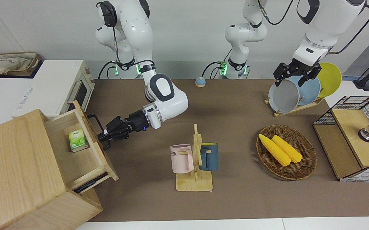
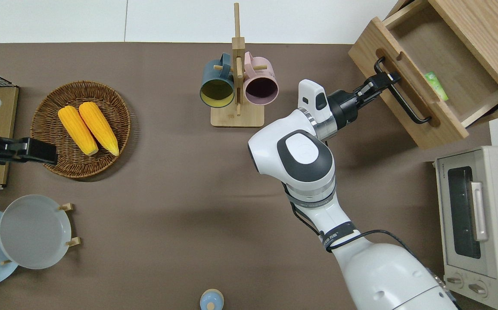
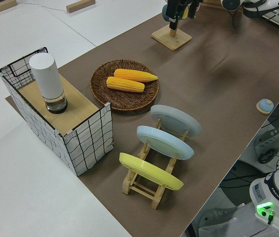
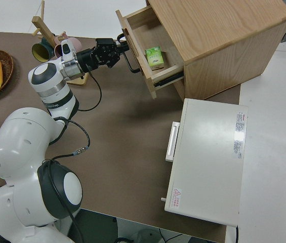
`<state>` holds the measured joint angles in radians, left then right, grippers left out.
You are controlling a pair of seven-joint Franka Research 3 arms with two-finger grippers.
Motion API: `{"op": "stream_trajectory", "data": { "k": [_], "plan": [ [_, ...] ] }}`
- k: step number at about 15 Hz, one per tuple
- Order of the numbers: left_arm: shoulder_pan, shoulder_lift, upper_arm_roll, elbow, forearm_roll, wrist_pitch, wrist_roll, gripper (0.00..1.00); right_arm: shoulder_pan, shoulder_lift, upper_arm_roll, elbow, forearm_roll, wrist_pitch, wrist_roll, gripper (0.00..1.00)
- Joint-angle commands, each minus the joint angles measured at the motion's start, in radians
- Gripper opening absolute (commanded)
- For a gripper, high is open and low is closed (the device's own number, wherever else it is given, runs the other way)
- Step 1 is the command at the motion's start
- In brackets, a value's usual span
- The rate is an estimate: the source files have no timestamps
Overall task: Slide drawer open with right arm
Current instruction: 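Pull the drawer handle toward the robot with the right gripper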
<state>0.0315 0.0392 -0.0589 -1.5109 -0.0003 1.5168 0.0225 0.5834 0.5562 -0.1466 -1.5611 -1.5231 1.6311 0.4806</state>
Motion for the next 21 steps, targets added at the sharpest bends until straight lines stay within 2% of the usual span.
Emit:
{"op": "stream_trajectory", "data": {
  "k": [1,13,21],
  "plan": [
    [0.005,0.011,-0.007,0.026,0.017,-0.020,0.010,0.99,0.044,-0.013,0.009,-0.010,0.072,-0.030,-0.039,0.000],
    [0.005,0.011,-0.007,0.026,0.017,-0.020,0.010,0.99,0.187,-0.013,0.009,0.004,0.187,-0.151,-0.031,0.000],
    [0.005,0.011,-0.007,0.024,0.017,-0.020,0.008,0.99,0.200,-0.012,0.009,0.004,0.193,-0.174,-0.027,0.000]
  ]
}}
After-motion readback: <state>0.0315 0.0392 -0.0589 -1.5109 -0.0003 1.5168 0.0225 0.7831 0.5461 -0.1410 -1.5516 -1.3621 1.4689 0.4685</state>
